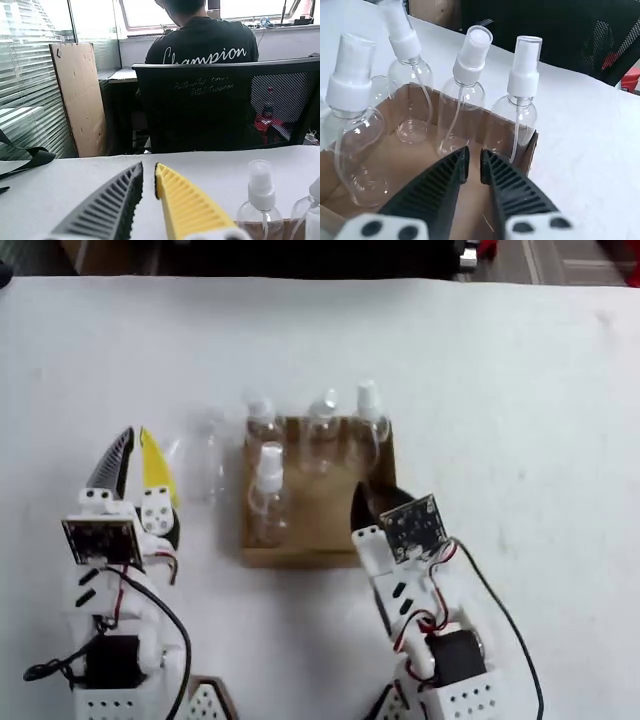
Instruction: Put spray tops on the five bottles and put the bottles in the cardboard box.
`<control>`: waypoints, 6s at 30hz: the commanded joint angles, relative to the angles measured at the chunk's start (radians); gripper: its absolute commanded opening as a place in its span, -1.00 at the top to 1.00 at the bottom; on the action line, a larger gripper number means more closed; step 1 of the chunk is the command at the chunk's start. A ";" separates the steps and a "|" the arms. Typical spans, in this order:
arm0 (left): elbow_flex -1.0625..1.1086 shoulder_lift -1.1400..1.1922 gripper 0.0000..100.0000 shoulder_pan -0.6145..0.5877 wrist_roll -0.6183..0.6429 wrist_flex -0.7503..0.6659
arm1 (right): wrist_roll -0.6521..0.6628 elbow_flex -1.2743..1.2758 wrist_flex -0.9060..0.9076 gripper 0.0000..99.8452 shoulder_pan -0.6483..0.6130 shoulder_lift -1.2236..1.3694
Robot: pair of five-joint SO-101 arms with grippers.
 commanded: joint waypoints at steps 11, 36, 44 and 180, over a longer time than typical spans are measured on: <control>-0.327 0.059 0.90 -0.079 -0.040 0.221 | 0.060 0.074 -0.105 0.96 0.051 -0.005; -1.645 1.882 0.60 0.110 0.115 0.968 | 0.061 0.078 -0.110 0.95 0.067 -0.005; -1.668 2.041 0.57 0.096 0.184 0.916 | 0.066 0.078 -0.110 0.95 0.062 -0.005; 0.115 -0.007 0.96 0.601 -0.370 -0.120 | -0.063 -1.197 0.453 0.59 -0.437 0.699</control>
